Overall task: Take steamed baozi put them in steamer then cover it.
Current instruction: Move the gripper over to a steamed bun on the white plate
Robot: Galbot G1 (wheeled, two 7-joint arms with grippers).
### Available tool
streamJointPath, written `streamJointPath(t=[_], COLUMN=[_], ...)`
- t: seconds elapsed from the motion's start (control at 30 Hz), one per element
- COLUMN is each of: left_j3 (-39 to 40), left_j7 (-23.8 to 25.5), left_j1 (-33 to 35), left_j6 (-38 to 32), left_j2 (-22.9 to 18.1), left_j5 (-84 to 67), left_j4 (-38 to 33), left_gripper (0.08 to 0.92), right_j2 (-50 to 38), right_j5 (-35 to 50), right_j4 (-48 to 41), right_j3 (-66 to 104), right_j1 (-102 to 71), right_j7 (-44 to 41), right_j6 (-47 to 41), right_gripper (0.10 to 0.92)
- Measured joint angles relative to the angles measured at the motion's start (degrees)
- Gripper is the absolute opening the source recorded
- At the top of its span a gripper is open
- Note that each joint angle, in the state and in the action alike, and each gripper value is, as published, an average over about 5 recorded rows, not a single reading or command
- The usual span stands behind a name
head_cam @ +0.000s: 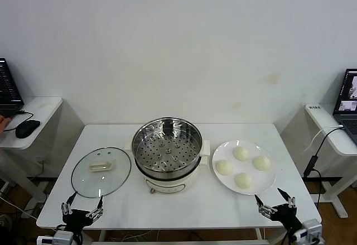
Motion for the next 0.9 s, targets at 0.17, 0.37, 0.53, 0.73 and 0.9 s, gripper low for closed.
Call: streamJointPath(t=[0.17,0.37,0.53,0.73,0.9], left_j3=[-0.17,-0.19,-0.41,-0.56,-0.42], left_j7=[0.21,0.34,0.4,0.4,0.47], left_j1=[-0.14,-0.48,-0.3,0.42,0.26], left_j6=[0.0,0.08,0.0,-0.38,-0.51], left_j2=[-0.23,-0.72,-0.93,-1.25,-1.48], left_j5=[0.23,0.88,1.25,1.58,1.74], left_j4=[0.36,0.55,0.09,-0.37,-0.55], left_gripper=[0.823,0.823,0.823,0.823,0.823], right_j2=[-2.3,-8.9,-15.12,-22.1,-27.53], right_j5=[-0.77,-5.88,-13.61,-23.17,-29.19], right_j4=[-0.4,-3.22,-7.08,-12.59,-17.58], right_j3=[2.34,3.77,3.0,-0.91,-8.49], right_j1=[2.67,9.96,17.74,28.19,38.41], right_j7=[-1.11,-7.73,-18.32,-33.78,-45.21], right_j6=[-1.2,-3.67,-4.74,-4.47,-3.3], right_gripper=[0.823,0.823,0.823,0.823,0.823])
